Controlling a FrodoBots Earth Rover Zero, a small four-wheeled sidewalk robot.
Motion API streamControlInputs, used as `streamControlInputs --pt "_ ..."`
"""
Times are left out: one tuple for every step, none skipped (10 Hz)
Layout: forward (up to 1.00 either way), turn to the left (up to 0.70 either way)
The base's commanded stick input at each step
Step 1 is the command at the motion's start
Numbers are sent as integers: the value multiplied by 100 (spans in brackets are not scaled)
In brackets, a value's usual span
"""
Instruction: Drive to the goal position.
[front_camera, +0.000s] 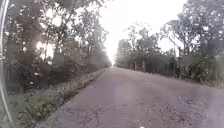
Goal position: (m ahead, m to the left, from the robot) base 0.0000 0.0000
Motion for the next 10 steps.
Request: streamControlInputs --pt "10 1" --pt "10 1" --pt "10 1" --pt "10 1" --pt "10 1" --pt "10 1" --pt "10 1" --pt "10 1" --pt "10 1" --pt "10 1"
